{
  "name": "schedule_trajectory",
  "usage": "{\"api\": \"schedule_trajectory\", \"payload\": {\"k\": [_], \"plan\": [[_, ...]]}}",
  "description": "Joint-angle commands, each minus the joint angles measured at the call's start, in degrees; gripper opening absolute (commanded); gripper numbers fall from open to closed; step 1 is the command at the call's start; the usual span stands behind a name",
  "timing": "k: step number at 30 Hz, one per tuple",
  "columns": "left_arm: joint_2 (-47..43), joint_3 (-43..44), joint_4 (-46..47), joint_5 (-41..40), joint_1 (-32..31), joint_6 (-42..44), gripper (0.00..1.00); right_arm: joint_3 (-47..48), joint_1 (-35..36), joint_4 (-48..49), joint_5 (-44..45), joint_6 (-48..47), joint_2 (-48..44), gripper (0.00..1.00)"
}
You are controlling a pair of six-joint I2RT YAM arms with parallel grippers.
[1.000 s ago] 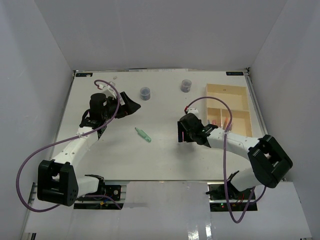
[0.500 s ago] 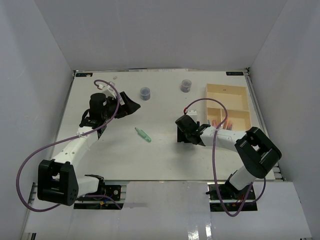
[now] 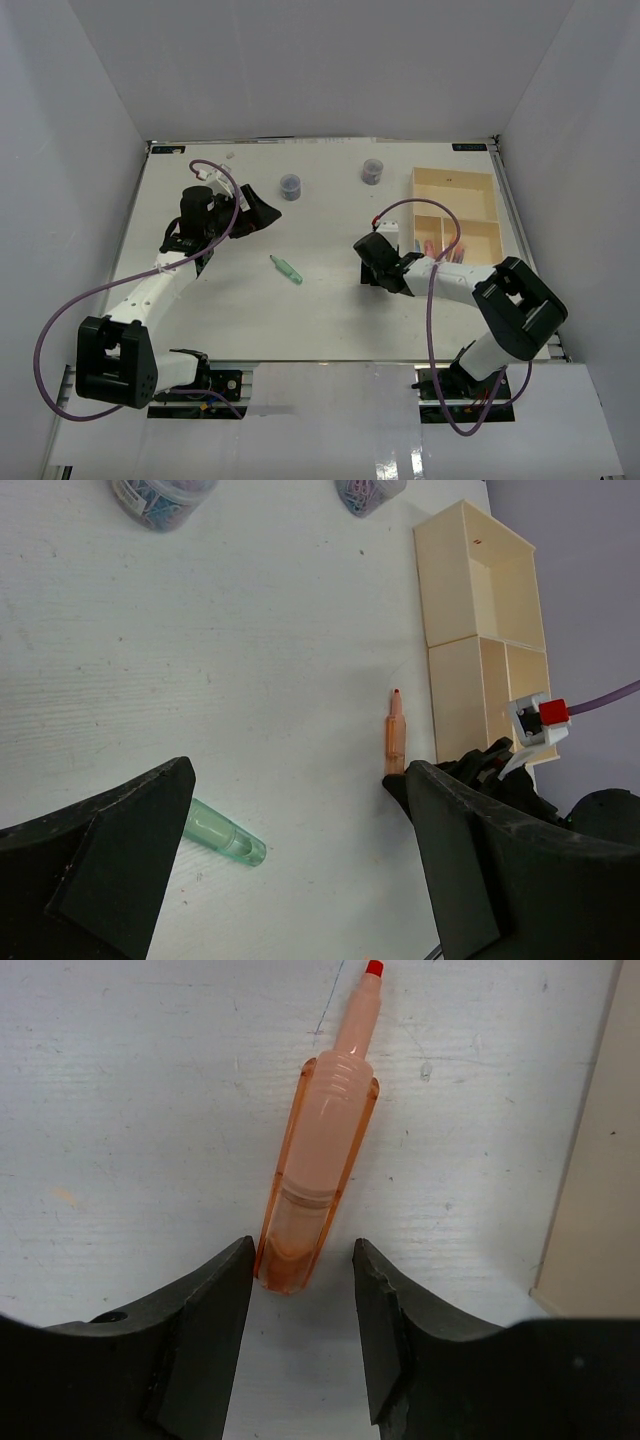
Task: Sort the stationery into containers
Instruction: Pick up the pen from the center of the board.
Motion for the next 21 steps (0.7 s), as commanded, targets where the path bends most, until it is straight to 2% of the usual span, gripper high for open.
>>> {"api": "schedule_trajectory", "payload": {"k": [1, 9, 21], "plan": [[0.1, 1.8, 0.2, 1.1, 0.3, -0.3, 0.98, -2.6, -0.7, -1.7, 0.1, 1.8, -0.3, 0.51], [0.2, 1.7, 0.4, 1.5, 0.3, -0.5, 0.98, -4.3, -2.3, -1.9, 0.1, 2.0, -2.7, 0.51], [0.3, 1.6, 0.3, 1.6, 0.3, -0.5, 0.98, -1.3, -2.3, -1.1, -1.9, 0.7, 0.5, 0.5]]}}
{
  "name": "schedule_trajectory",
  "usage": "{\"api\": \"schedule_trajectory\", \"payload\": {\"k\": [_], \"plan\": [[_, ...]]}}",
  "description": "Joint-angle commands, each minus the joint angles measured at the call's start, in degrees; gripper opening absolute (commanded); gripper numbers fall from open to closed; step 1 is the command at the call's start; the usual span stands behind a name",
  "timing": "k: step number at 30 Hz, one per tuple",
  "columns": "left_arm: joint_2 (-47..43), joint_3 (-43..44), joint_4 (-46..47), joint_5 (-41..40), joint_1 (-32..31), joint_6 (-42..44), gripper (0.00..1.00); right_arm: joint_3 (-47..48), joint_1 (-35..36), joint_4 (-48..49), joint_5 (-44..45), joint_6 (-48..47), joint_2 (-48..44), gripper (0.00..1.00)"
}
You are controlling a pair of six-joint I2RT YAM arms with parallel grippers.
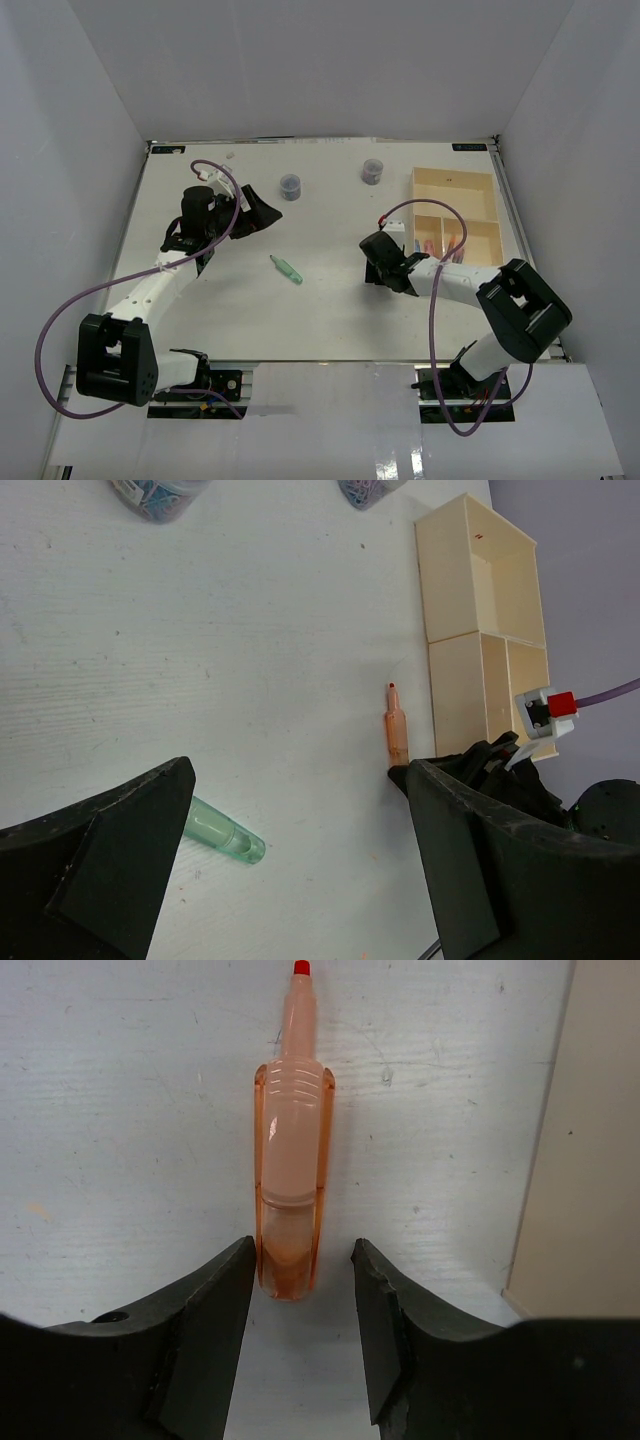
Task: Sort the stationery into containers
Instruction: Pick up the pen from the center of the board.
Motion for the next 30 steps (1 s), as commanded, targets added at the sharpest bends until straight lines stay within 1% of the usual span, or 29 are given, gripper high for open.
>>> {"api": "schedule_trajectory", "payload": {"k": [1, 9, 12, 13, 15, 16, 19, 20, 22, 27, 28, 30], "plan": [[-0.5, 1.6, 0.4, 1.0, 0.3, -0.1, 0.98, 0.8, -0.4, -2.0, -1.7, 0.6, 2.9, 0.5], [-0.5, 1.7, 0.3, 0.9, 0.3, -0.1, 0.98, 1.3, -0.4, -2.7, -1.2, 0.6, 3.4, 0.48], [-0.3, 1.7, 0.3, 1.1, 0.3, -0.1, 0.98, 0.9, -0.3, -2.7, -1.2, 0.6, 2.9, 0.42], [-0.3, 1.7, 0.3, 1.2, 0.3, -0.1, 0.98, 0.9, -0.4, -2.7, -1.2, 0.5, 2.8, 0.38], [-0.1, 1.8, 0.3, 1.3, 0.3, -0.1, 0.98, 0.9, -0.4, -3.0, -0.8, 0.1, 2.5, 0.34], [-0.1, 1.8, 0.3, 1.4, 0.3, -0.1, 0.98, 0.9, -0.4, -3.2, -0.7, -0.1, 2.4, 0.31], [-0.1, 1.9, 0.3, 1.9, 0.3, -0.1, 0.98, 1.1, -0.1, -3.4, -0.3, -1.0, 1.4, 0.26], [0.0, 1.9, 0.4, 2.0, 0.3, -0.1, 0.98, 1.3, 0.3, -3.3, 0.1, -2.2, 1.1, 0.2], [0.1, 1.9, 0.4, 2.4, 0.3, -0.1, 0.98, 2.1, 0.8, -3.4, 0.3, -3.4, -0.2, 0.15], [0.9, 2.3, 0.7, 4.6, 0.3, -0.4, 0.98, 6.2, 2.5, -5.4, -0.4, -11.8, -4.0, 0.14], [1.3, 2.5, 0.7, 6.1, 0.3, -0.4, 0.98, 7.2, 2.6, -5.8, -0.7, -13.3, -4.7, 0.14], [2.2, 3.1, 0.8, 7.8, 0.3, -0.7, 0.98, 10.3, 2.8, -7.7, -3.3, -17.2, -6.8, 0.14]]}}
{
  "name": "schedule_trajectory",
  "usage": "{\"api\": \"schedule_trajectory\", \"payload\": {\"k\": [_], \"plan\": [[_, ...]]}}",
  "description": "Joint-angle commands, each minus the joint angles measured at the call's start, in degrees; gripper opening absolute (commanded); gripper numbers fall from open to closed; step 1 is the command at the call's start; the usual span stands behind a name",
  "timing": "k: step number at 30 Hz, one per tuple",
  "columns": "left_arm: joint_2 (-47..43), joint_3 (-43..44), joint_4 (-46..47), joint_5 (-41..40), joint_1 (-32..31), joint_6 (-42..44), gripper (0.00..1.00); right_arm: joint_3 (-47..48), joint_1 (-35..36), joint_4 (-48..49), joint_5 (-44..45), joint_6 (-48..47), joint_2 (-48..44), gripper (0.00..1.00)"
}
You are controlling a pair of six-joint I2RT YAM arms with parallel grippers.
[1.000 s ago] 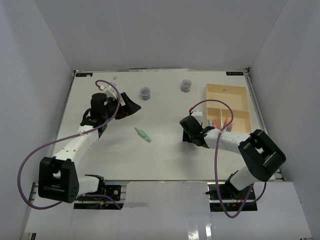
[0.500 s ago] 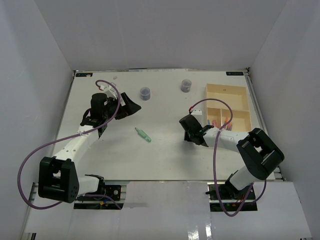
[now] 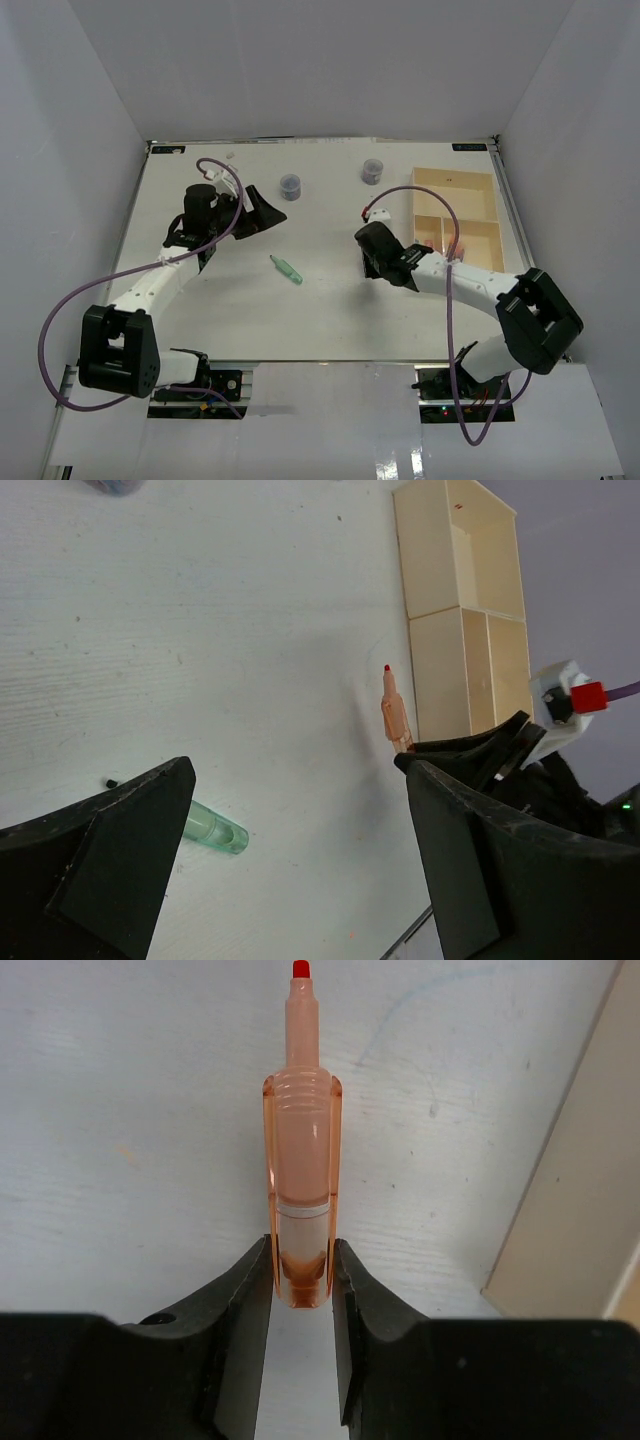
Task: Sort the stationery into containers
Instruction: Pick up the pen from the center of the board.
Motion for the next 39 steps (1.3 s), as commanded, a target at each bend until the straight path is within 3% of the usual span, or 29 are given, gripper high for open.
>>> {"api": "schedule_trajectory", "payload": {"k": [1, 8, 13, 20, 39], "plan": [[0.8, 2.6, 0.7, 5.0, 0.2, -0.6, 0.98, 6.9, 0.5, -2.3, -2.7, -8.5, -5.0, 0.15], [1.3, 2.3, 3.3, 10.6, -1.3, -3.1, 0.98, 14.5, 0.5, -5.0, -13.5, -14.3, -9.4, 0.17], [0.8, 1.9, 4.2, 10.0, -6.1, -4.5, 0.98, 18.9, 0.5, -5.3, -20.6, -16.2, -10.1, 0.17], [1.5, 0.8, 9.2, 6.6, -12.0, -8.8, 0.98, 21.3, 0.6, -5.0, -24.6, -18.5, -9.6, 0.18], [5.3, 6.9, 18.3, 4.8, -12.2, -14.6, 0.98, 18.7, 0.7, -3.1, -28.0, -20.6, -11.8, 0.17]]}}
